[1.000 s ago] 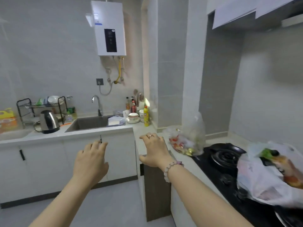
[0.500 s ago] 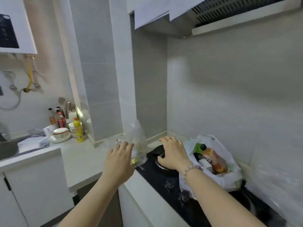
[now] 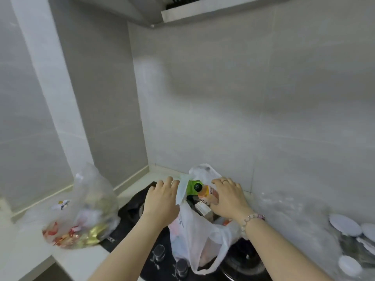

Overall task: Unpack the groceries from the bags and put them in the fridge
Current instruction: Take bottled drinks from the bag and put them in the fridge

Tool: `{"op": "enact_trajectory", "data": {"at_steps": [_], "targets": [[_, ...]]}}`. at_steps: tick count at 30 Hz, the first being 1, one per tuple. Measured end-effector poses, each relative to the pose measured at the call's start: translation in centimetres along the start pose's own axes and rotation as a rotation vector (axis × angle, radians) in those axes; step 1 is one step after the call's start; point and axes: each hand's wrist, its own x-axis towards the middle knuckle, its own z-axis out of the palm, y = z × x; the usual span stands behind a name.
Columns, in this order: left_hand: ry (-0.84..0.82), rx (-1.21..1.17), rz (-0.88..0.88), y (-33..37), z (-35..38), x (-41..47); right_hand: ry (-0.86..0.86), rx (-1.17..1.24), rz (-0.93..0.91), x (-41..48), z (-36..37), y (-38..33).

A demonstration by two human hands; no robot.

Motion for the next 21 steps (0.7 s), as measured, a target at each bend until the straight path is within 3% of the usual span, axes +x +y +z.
{"op": "enact_trajectory", "data": {"at_steps": [13,21], "targets": [[-0.008,-0.102,0.306,1.8,4.7,13.1,-0.068,-0.036,0.329,3.5,4.2,4.5],[-0.192,-0.141,0.409,2.8,10.1,15.7,-0.108,-0.031,0.427,3.2,8.0,4.0]]}}
